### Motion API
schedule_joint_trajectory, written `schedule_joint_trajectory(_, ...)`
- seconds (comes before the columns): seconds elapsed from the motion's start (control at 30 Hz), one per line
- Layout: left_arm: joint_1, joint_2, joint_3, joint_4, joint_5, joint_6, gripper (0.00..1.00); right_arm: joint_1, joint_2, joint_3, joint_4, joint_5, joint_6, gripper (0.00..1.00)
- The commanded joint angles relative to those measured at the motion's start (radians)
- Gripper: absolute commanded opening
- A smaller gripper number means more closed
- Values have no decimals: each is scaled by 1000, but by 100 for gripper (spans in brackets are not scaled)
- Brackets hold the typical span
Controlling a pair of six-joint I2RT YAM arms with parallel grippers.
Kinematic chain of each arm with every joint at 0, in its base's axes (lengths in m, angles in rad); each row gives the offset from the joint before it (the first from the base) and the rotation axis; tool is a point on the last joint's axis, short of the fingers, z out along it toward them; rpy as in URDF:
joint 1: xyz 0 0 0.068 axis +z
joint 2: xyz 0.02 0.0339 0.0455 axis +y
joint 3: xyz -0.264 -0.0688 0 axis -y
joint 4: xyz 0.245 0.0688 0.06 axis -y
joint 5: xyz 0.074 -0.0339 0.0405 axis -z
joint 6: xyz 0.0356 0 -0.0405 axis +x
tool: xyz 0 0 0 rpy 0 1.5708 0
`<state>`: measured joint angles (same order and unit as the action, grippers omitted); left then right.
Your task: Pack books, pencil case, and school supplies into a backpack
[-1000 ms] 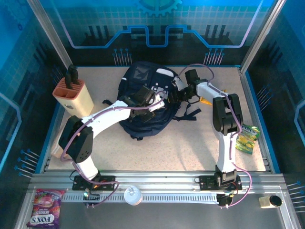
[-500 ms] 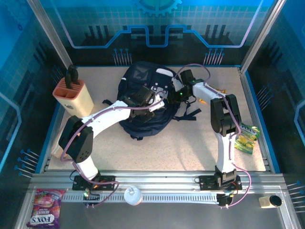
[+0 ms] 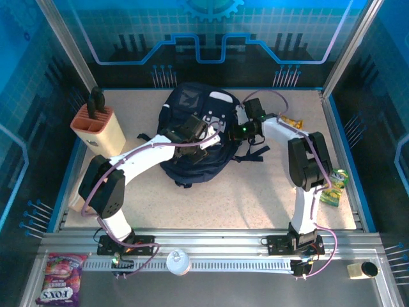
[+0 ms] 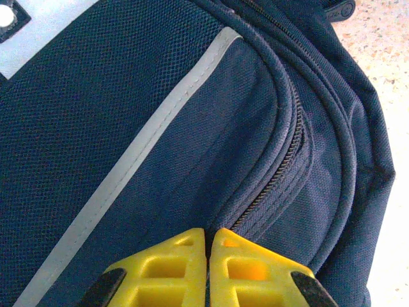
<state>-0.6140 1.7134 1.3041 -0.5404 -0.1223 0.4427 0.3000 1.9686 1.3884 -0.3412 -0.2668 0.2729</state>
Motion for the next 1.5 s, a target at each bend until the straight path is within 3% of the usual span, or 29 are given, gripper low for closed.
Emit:
schedule_joint_trajectory(0.0,23,-9,-6,26,-4,-44,9,0,-93,-95,112,-145,22,4)
schedule_joint_trajectory(0.13,30,6,13,24,8,-58,8,2,-155,-188,203,-226,27,4)
schedule_joint_trajectory(0.6,45,8,21,22,31,-59,9,-7,-208,-260,209,-165,-15,5)
schedule_joint_trajectory(0.7,45,12,18,17,33,-56,9,-7,-188,-219,172,-117,-9,14)
schedule_joint_trajectory(0.83,45,5,11,17,53,-57,10,9,-126,-113,85,-27,-14,36)
schedule_joint_trajectory(1.0,45,0,-1,17,63,-59,11,48,-38,21,-7,37,-31,43)
schedule_joint_trajectory(1.33,46,-3,-13,24,61,-63,11,100,94,210,-218,163,-4,41)
schedule_joint_trajectory(1.47,45,1,-17,29,51,-62,11,103,78,211,-306,260,21,32)
